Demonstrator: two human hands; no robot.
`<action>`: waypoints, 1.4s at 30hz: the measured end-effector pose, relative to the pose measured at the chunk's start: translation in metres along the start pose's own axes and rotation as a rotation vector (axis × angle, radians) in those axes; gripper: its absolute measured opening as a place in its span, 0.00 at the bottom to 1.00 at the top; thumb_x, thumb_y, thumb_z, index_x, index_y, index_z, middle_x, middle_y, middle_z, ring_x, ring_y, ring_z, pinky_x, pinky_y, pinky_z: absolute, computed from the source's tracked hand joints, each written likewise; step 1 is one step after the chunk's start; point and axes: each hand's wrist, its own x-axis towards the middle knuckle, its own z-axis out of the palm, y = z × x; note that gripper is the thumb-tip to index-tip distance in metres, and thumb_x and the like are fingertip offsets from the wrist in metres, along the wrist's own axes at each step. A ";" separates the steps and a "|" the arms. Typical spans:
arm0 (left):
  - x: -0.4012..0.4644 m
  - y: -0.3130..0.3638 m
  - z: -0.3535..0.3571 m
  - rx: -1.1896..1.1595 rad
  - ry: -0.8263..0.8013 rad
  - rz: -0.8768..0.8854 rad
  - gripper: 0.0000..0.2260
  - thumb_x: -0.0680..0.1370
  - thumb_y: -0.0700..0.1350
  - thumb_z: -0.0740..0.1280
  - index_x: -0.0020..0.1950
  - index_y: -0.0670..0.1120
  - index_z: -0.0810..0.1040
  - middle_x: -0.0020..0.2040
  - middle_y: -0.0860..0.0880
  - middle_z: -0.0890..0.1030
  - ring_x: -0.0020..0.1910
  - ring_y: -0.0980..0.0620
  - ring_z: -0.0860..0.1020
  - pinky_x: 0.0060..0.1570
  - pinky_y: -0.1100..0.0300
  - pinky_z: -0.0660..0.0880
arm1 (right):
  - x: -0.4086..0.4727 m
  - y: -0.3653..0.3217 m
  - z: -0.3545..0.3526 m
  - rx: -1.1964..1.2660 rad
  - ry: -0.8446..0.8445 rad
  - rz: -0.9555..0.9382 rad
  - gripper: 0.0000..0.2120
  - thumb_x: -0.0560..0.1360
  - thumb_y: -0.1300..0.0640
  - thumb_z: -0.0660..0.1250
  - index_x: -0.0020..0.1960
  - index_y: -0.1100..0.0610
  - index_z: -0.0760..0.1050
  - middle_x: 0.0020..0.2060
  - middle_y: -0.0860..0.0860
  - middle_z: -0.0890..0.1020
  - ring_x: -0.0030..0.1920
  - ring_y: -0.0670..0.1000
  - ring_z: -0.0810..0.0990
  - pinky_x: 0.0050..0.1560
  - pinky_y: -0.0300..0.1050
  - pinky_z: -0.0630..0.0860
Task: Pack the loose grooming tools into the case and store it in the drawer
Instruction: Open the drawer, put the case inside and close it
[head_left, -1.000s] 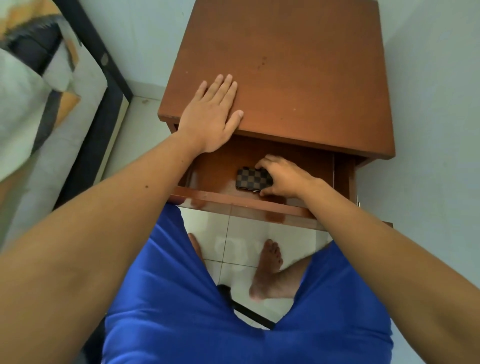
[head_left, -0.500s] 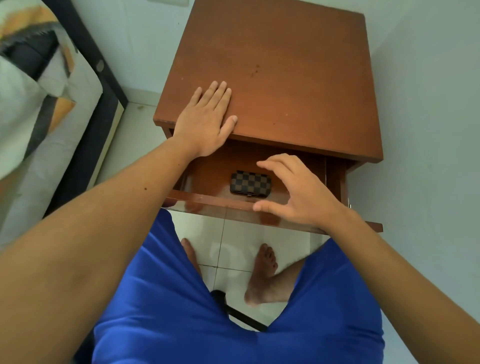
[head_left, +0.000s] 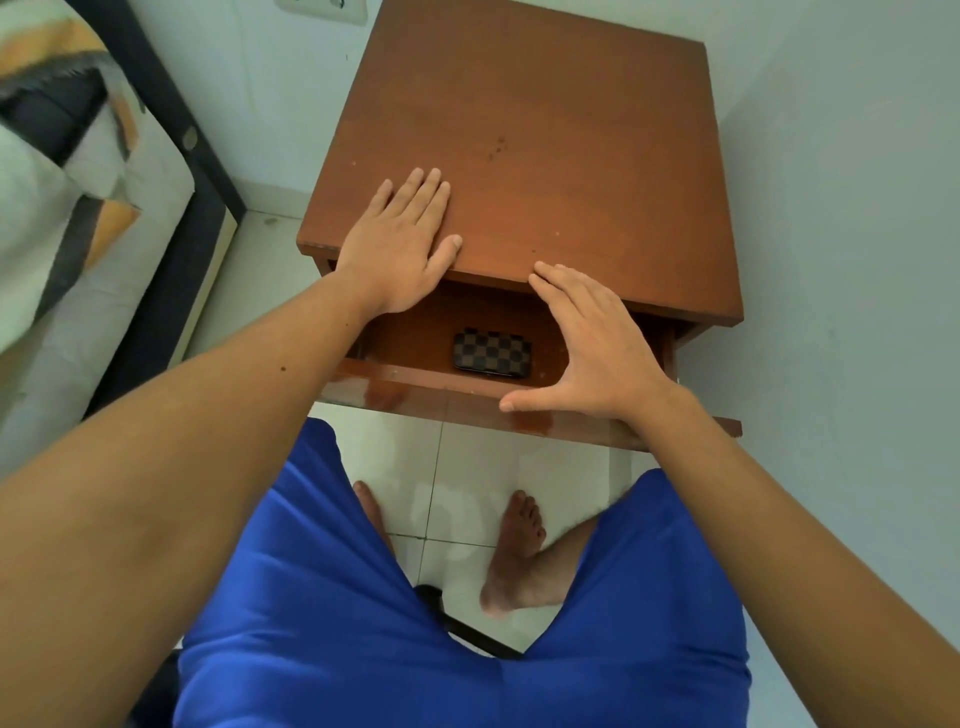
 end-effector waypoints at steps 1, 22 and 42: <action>0.000 0.000 0.000 0.001 -0.003 0.001 0.33 0.86 0.62 0.40 0.87 0.45 0.49 0.87 0.46 0.49 0.86 0.48 0.46 0.83 0.47 0.44 | 0.002 0.002 0.000 0.021 0.019 0.011 0.62 0.63 0.15 0.64 0.84 0.55 0.56 0.84 0.51 0.59 0.83 0.53 0.57 0.83 0.56 0.56; 0.005 -0.005 0.009 0.007 0.014 0.006 0.32 0.86 0.61 0.40 0.87 0.45 0.48 0.87 0.47 0.49 0.86 0.49 0.45 0.83 0.48 0.44 | 0.044 0.011 0.043 -0.056 0.602 0.003 0.11 0.74 0.54 0.77 0.49 0.59 0.80 0.53 0.54 0.84 0.50 0.58 0.80 0.48 0.50 0.75; 0.056 0.008 0.011 -0.073 -0.013 -0.035 0.33 0.87 0.62 0.45 0.87 0.44 0.45 0.87 0.47 0.45 0.85 0.50 0.42 0.83 0.50 0.42 | 0.119 0.046 0.005 0.011 0.089 0.386 0.39 0.83 0.34 0.48 0.85 0.58 0.49 0.86 0.53 0.50 0.85 0.52 0.46 0.84 0.52 0.47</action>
